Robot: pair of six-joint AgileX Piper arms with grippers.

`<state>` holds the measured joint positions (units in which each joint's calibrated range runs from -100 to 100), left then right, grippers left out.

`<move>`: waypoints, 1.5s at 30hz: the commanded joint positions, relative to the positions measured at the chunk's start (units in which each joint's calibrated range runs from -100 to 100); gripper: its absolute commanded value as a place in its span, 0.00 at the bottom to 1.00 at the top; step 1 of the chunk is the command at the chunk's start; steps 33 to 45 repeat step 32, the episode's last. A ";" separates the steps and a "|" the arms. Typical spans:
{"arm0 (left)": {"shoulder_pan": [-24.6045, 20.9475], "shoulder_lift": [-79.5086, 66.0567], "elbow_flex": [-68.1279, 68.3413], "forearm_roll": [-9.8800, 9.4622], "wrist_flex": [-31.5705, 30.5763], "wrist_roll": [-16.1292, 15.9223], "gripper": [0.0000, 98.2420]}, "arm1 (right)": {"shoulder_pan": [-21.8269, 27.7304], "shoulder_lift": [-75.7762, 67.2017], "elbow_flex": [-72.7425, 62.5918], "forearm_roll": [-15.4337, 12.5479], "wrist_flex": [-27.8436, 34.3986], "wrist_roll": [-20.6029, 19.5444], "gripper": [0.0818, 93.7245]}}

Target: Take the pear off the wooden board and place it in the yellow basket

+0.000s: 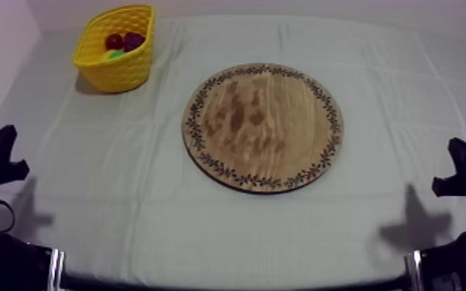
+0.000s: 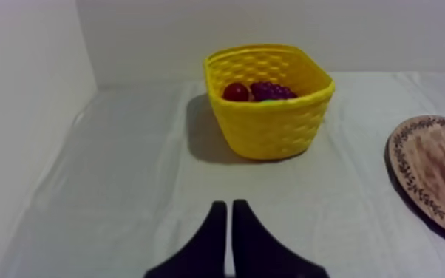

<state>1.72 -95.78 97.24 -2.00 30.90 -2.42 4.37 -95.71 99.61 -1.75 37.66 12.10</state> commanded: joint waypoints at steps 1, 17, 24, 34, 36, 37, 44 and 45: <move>0.20 -1.61 1.22 -0.34 0.51 0.24 0.00 | 0.00 -0.05 0.05 0.02 0.00 -0.01 0.00; 1.07 -4.21 2.44 -1.62 1.35 1.81 0.00 | 0.00 -0.05 0.05 0.02 0.00 0.00 0.00; 1.05 -4.22 2.62 -1.56 0.63 2.09 0.00 | 0.00 -0.05 0.05 0.02 0.00 -0.01 0.00; 1.06 -4.22 2.65 -1.07 0.87 1.93 0.00 | 0.00 -0.05 0.05 0.02 0.00 -0.01 0.00; 1.06 -4.22 2.65 -1.07 0.87 1.93 0.00 | 0.00 -0.05 0.05 0.02 0.00 -0.01 0.00; 1.06 -4.22 2.65 -1.07 0.87 1.93 0.00 | 0.00 -0.05 0.05 0.02 0.00 -0.01 0.00; 1.06 -4.22 2.65 -1.07 0.87 1.93 0.00 | 0.00 -0.05 0.05 0.02 0.00 -0.01 0.00; 1.06 -4.22 2.65 -1.07 0.87 1.93 0.00 | 0.00 -0.05 0.05 0.02 0.00 -0.01 0.00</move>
